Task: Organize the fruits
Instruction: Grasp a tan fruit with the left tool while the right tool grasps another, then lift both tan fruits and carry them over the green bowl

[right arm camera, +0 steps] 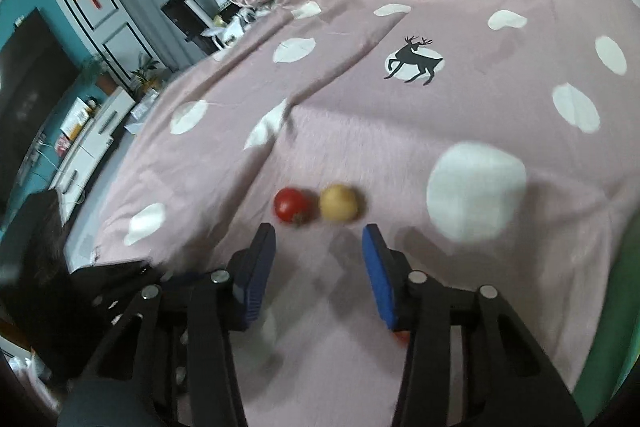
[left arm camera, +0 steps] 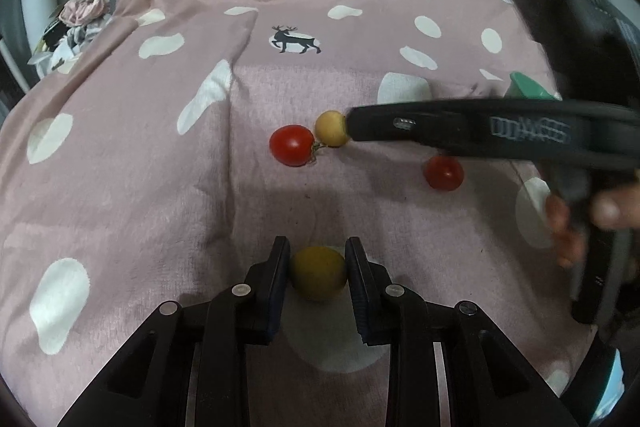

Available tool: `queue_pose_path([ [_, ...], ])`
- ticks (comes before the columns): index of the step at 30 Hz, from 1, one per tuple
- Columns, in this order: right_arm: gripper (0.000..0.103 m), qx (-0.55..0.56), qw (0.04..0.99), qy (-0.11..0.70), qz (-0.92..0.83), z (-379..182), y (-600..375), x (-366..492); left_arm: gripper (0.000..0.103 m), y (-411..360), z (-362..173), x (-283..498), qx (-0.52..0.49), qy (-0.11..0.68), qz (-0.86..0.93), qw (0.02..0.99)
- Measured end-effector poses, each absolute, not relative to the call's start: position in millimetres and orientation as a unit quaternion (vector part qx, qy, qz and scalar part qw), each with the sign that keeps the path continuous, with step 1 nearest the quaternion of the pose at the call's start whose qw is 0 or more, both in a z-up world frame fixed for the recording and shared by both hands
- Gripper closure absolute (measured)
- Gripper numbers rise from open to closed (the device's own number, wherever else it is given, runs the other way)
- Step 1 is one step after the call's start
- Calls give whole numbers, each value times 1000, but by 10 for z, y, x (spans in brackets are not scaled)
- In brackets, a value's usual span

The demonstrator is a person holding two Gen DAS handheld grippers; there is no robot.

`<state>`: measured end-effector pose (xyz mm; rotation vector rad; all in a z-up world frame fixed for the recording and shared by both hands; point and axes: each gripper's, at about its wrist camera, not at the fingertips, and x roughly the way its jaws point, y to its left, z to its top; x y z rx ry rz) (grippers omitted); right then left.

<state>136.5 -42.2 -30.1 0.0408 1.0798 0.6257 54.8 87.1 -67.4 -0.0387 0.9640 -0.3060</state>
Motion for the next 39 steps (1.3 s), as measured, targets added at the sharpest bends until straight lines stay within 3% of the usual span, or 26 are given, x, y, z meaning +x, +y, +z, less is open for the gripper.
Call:
queue_pose_path([
  [5, 63, 17, 803, 523, 286, -459, -316, 1552, 74, 867, -676, 568, -18, 464, -148, 873],
  [7, 75, 9, 797, 532, 285, -523, -276, 1597, 74, 869, -678, 565, -17, 464, -149, 873],
  [8, 76, 10, 795, 535, 287, -547, -274, 1603, 74, 869, -681, 568, -17, 464, -149, 873],
  [24, 77, 54, 801, 502, 322, -185, -824, 667, 74, 888, -644, 522, -33, 467, -136, 873],
  [39, 77, 96, 816, 476, 314, -16, -1264, 115, 74, 865, -189, 211, -55, 430, -146, 889],
])
